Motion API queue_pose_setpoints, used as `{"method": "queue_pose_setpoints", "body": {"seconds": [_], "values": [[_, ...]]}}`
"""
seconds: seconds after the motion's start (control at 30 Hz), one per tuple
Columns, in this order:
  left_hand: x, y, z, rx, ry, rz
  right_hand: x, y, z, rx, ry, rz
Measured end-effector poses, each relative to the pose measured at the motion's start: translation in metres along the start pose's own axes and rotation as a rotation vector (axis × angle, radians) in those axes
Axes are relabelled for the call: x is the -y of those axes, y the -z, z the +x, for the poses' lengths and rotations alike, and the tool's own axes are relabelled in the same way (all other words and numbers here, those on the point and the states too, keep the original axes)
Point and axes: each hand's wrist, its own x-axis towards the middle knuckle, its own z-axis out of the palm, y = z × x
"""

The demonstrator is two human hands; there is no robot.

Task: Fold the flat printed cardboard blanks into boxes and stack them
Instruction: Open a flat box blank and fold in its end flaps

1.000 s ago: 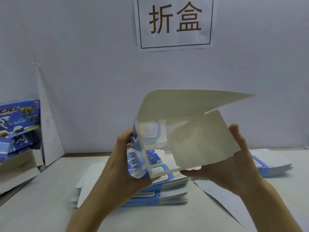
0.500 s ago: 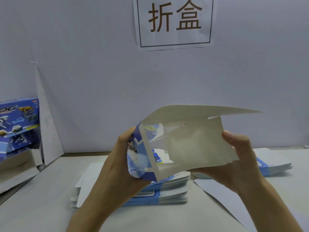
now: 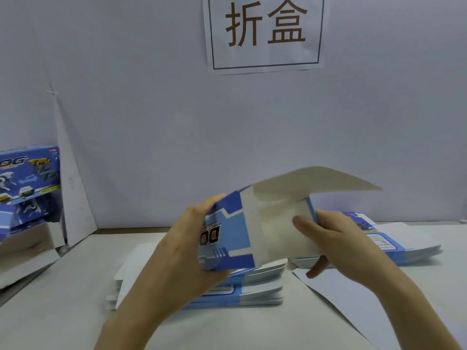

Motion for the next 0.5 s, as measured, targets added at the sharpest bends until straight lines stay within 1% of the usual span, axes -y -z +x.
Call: {"method": "queue_pose_setpoints", "body": {"seconds": [0.1,0.17,0.27,0.4,0.43,0.5], "values": [[0.0099,0.0011,0.0056,-0.03,0.041,0.005,0.0042,-0.0058,-0.0003,-0.065,0.012,-0.103],[0.0108,0.0013,0.0045,-0.031,0.01,0.002,0.0058,-0.0063,-0.0005,-0.07,0.03,-0.105],[0.0101,0.0034,0.005,-0.003,0.013,-0.01,0.0074,-0.0049,-0.0032,-0.027,0.029,-0.118],[0.0101,0.0009,0.0047,0.005,0.031,-0.022,0.0055,-0.0026,-0.0021,-0.087,0.033,-0.142],[0.0096,0.0012,0.0051,0.006,0.025,-0.03,0.0056,-0.0014,-0.0029,-0.059,0.049,-0.119],[0.0092,0.0037,0.0067,0.006,0.022,-0.045,0.0093,0.0008,-0.007,0.05,0.042,-0.049]]}}
